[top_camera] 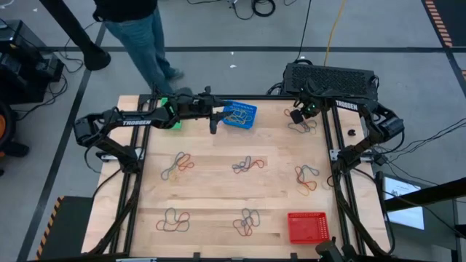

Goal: Sort rubber bands into baskets
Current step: Put the yellow rubber band into the blue bin

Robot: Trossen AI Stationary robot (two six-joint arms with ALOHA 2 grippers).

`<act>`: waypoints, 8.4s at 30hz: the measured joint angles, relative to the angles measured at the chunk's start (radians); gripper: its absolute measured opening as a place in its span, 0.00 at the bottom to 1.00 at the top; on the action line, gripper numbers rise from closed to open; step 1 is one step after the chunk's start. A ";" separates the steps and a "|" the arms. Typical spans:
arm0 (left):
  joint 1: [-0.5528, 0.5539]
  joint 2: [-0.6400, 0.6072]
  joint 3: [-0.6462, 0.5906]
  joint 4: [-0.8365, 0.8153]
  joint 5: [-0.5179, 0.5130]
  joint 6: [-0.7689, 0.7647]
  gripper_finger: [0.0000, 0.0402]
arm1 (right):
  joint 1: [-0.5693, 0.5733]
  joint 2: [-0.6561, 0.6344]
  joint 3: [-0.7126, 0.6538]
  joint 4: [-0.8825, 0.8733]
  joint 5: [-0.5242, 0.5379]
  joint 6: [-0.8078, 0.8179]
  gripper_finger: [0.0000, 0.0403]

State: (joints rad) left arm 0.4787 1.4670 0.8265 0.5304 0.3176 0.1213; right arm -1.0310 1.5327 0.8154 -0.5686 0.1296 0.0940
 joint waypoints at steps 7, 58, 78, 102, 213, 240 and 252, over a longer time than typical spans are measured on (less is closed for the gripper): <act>-0.009 0.000 0.000 -0.002 0.003 0.018 0.43 | 0.004 0.001 0.000 -0.004 0.004 0.002 0.08; -0.010 0.001 0.002 0.013 0.022 0.014 0.43 | 0.166 0.008 -0.070 -0.268 0.082 0.149 0.10; -0.037 0.001 0.002 -0.005 0.040 0.014 0.43 | 0.173 0.016 -0.064 -0.272 -0.055 0.104 0.00; -0.040 0.001 0.002 -0.015 0.041 -0.038 0.43 | 0.212 -0.138 -0.032 -0.328 0.131 0.274 0.00; -0.230 0.291 0.219 0.175 0.098 -0.126 0.43 | 0.412 -0.673 0.042 -0.005 -0.369 0.145 0.00; -0.226 0.593 0.588 0.107 0.030 -0.218 0.43 | 0.562 -0.672 0.042 0.029 -0.363 0.121 0.00; -0.224 0.592 0.589 0.104 0.023 -0.218 0.35 | 0.562 -0.672 0.042 0.049 -0.362 0.103 0.00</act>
State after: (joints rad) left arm 0.2550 2.0594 1.4158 0.6342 0.3410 -0.0963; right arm -0.4694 0.8608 0.8574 -0.5194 -0.2325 0.1972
